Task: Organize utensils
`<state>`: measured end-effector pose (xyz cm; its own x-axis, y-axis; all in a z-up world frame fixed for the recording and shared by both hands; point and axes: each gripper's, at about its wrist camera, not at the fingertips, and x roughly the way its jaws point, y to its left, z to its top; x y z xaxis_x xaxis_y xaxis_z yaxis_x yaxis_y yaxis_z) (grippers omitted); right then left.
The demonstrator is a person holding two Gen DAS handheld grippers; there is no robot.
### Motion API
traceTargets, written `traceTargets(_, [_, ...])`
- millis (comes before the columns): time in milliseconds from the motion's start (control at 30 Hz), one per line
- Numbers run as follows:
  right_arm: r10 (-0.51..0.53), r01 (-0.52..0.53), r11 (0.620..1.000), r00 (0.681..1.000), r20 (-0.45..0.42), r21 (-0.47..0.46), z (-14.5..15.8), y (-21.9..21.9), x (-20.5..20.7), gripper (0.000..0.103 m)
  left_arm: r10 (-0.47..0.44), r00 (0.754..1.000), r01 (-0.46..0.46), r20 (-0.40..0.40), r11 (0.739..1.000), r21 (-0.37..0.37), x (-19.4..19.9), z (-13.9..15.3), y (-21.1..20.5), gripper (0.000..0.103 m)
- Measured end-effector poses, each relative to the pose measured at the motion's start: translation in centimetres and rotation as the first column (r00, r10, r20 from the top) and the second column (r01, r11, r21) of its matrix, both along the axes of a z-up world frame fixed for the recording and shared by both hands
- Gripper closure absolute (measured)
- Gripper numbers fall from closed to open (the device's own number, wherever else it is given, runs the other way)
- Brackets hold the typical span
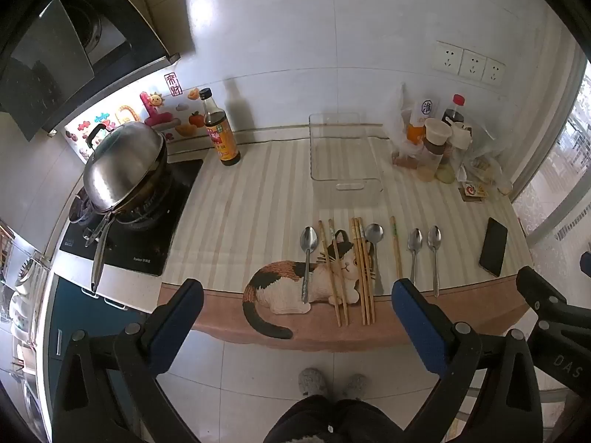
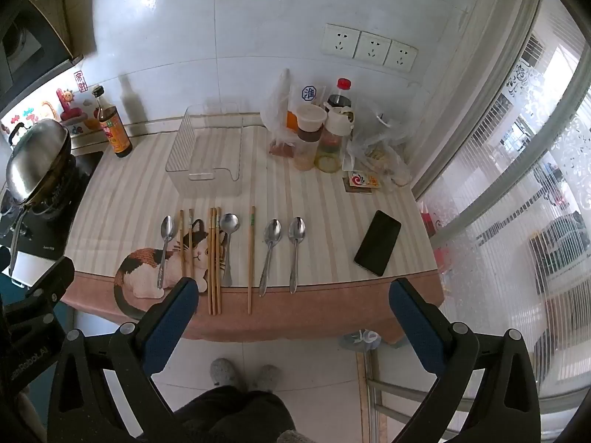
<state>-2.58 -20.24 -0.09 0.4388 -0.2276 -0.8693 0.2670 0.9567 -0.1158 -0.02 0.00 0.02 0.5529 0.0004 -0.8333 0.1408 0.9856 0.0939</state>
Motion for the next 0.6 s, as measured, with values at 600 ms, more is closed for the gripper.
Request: traceTargets(600, [0.000,0.000,1.000,1.000,0.002,0.015,0.06,-0.21,0.17,0.000,-0.001,1.000,0.001,0.000,1.000,0.002,0.01,-0.03,-0.02,0.000])
